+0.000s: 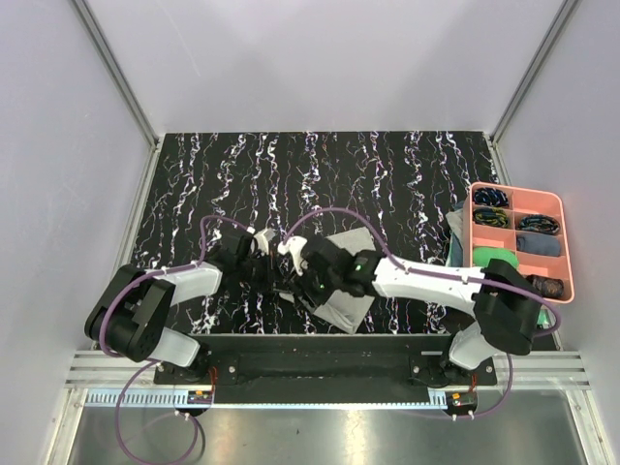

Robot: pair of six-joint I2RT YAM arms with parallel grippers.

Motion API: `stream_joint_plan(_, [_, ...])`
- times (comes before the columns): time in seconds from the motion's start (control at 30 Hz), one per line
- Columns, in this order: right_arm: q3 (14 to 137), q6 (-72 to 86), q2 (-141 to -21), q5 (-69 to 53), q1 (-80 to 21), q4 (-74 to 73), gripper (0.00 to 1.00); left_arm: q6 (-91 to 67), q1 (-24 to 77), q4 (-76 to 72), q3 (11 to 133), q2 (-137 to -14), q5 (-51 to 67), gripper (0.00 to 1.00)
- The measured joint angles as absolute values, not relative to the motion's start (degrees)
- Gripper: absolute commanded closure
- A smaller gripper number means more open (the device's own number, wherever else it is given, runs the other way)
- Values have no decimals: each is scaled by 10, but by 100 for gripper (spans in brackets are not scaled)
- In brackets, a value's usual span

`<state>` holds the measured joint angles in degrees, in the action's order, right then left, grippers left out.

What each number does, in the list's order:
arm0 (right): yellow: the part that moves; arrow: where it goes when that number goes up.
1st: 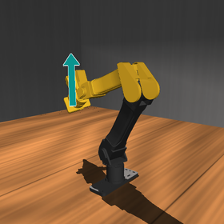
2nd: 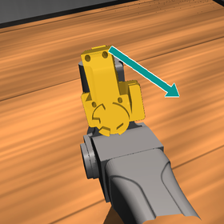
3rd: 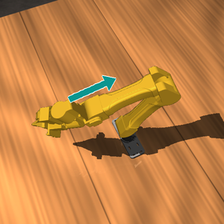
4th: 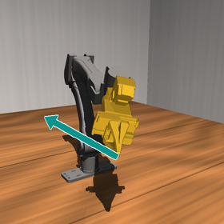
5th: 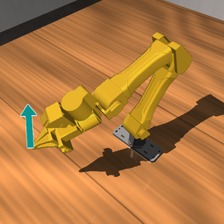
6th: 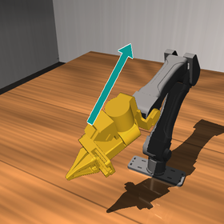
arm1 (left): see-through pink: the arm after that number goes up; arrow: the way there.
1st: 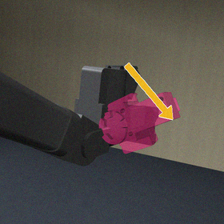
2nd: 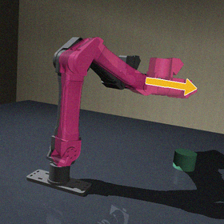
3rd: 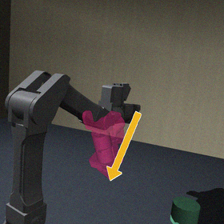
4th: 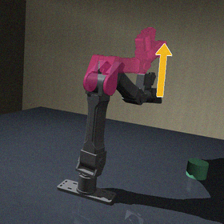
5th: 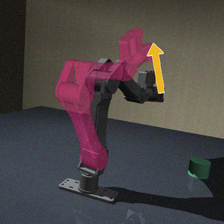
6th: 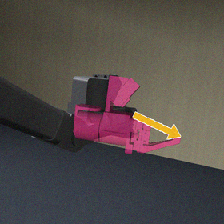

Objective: Fold the napkin, place the utensils inside, and roll it up
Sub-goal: Roll the napkin with the utensil

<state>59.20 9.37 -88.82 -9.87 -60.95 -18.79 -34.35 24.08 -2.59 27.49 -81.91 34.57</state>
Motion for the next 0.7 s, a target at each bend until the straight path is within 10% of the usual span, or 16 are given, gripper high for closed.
stream_joint_plan(0.7, [575,52,-987,65,-664,-178,41,-342,241,2,285,-819,343,100])
